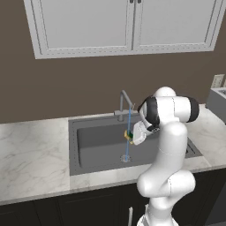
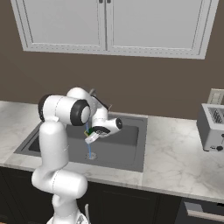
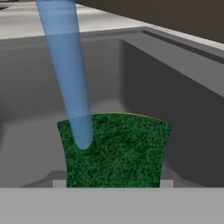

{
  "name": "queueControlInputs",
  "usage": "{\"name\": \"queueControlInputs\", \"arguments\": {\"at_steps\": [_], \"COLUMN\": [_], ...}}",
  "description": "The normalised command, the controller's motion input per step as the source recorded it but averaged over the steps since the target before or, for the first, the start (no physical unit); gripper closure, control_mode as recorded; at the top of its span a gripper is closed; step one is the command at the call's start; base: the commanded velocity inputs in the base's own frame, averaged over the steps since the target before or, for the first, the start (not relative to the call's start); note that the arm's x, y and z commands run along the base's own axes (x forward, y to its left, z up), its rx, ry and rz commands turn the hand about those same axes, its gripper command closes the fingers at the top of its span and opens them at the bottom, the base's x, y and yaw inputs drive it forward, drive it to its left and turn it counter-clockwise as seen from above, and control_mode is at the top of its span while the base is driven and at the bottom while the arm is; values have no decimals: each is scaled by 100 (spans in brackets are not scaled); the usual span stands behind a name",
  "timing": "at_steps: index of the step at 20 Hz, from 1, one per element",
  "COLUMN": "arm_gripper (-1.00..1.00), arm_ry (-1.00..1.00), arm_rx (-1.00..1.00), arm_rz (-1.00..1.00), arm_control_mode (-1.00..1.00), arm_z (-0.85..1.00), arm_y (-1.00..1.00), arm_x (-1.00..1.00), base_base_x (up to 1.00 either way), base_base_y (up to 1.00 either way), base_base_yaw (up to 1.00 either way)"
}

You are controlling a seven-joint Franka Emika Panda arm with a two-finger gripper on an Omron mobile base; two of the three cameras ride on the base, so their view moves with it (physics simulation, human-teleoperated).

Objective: Soak the sponge with water for a few seconds and then drop it inside the sink.

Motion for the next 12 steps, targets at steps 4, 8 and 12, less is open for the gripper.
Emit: {"name": "queueControlInputs", "arguments": {"at_steps": [4, 8, 12], "arm_gripper": [100, 100, 100], "arm_ry": [3, 18, 30], "arm_rx": [0, 0, 0], "arm_rz": [0, 0, 0], "arm_control_mode": [-100, -100, -100], "arm_z": [3, 40, 52], "arm_y": [0, -8, -19], "arm_x": [-1, 0, 0], "base_base_x": [0, 0, 0], "base_base_y": [0, 0, 0], "base_base_yaw": [0, 0, 0]}}
